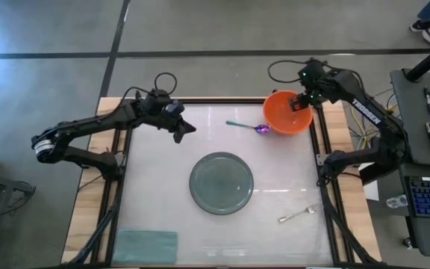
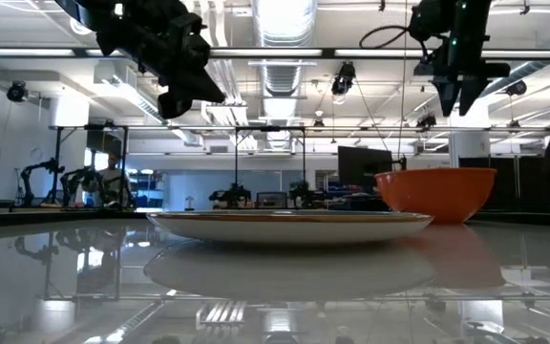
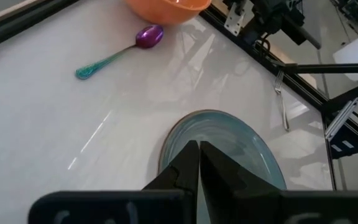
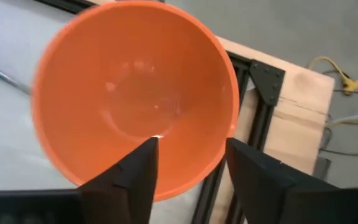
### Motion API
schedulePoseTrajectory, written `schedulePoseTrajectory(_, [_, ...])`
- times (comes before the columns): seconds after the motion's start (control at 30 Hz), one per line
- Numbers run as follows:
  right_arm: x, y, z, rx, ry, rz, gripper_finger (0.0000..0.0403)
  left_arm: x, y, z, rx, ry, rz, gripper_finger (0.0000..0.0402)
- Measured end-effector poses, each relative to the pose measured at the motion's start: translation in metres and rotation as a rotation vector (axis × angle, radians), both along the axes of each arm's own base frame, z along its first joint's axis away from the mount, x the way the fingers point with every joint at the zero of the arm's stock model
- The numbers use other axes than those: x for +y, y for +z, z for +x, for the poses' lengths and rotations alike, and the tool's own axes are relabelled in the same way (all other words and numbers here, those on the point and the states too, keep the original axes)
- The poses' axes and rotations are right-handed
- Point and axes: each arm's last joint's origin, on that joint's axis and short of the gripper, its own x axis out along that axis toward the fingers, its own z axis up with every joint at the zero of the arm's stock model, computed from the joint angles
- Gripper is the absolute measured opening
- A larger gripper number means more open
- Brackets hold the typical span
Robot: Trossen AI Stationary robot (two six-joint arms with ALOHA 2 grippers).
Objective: Set table place
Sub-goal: Stack the orange bowl on the gray plate
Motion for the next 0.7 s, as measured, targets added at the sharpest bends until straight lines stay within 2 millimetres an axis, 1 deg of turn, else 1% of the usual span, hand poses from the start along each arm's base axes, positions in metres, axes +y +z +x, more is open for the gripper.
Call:
schedulePoseTrajectory(0.07, [-0.003, -0.003, 0.002, 0.008, -0.010, 0.011, 0.0195, 0.000, -0.003, 0.000, 0.008, 0.000, -0.005, 0.0000])
schedulePoseTrajectory(0.17, [-0.012, -0.013, 0.005, 0.015, -0.058, 0.064, 0.0199, -0.001, -0.007, -0.001, 0.019, 0.004, -0.015, 0.0000])
schedulePoseTrajectory(0.3, [-0.025, -0.029, 0.013, 0.109, -0.147, 0.120, 0.0200, -0.001, -0.013, -0.002, 0.036, 0.016, -0.037, 0.0000])
schedulePoseTrajectory(0.37, [-0.030, -0.040, 0.017, 0.148, -0.182, 0.188, 0.0200, -0.001, -0.014, -0.003, 0.040, 0.017, -0.039, 0.0000])
schedulePoseTrajectory(0.43, [-0.032, -0.051, 0.019, 0.170, -0.200, 0.295, 0.0200, -0.001, -0.014, -0.002, 0.039, 0.017, -0.038, 0.0000])
schedulePoseTrajectory(0.5, [-0.030, -0.062, 0.020, 0.189, -0.163, 0.390, 0.0200, -0.001, -0.014, -0.003, 0.040, 0.017, -0.038, 0.0000])
schedulePoseTrajectory(0.57, [-0.023, -0.067, 0.025, 0.199, -0.078, 0.430, 0.0200, -0.001, -0.014, -0.003, 0.040, 0.014, -0.031, 0.0000])
schedulePoseTrajectory(0.63, [-0.011, -0.067, 0.031, 0.198, -0.002, 0.423, 0.0200, -0.001, -0.014, -0.003, 0.041, 0.006, -0.015, 0.0000])
schedulePoseTrajectory(0.7, [0.002, -0.062, 0.037, 0.175, 0.078, 0.381, 0.0200, -0.001, -0.015, -0.003, 0.047, 0.014, 0.004, 0.0000])
